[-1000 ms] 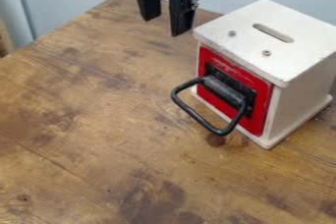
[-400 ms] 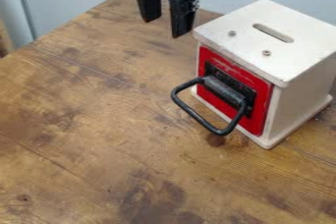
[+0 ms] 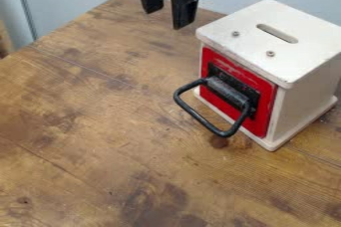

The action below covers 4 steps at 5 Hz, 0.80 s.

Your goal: Close the drawer

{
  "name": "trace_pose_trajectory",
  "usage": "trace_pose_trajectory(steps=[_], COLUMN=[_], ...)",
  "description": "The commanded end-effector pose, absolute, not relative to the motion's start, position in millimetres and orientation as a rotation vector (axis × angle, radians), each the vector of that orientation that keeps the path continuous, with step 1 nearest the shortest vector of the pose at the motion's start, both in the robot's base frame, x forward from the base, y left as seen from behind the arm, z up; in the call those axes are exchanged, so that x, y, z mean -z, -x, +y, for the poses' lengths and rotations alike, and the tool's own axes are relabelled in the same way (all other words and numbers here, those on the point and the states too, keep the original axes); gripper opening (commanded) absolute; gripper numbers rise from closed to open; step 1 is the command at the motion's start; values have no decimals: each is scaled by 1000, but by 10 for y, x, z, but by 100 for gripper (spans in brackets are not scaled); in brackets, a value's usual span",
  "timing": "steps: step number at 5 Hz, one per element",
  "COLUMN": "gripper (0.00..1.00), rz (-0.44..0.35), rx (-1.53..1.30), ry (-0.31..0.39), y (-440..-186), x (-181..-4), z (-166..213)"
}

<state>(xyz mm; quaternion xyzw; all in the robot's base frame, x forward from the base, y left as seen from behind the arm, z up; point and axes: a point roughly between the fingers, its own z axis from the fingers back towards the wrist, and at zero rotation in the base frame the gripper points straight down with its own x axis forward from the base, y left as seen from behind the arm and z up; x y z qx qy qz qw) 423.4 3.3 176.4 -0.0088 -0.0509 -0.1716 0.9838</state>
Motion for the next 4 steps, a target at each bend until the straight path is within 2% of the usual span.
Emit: trace_pose_trajectory(steps=[1,4], gripper=[100,100], rz=[-170,-181], rx=[310,322], ry=[6,0], y=[-4289,-4360], x=[-1968,-2007], z=[220,323])
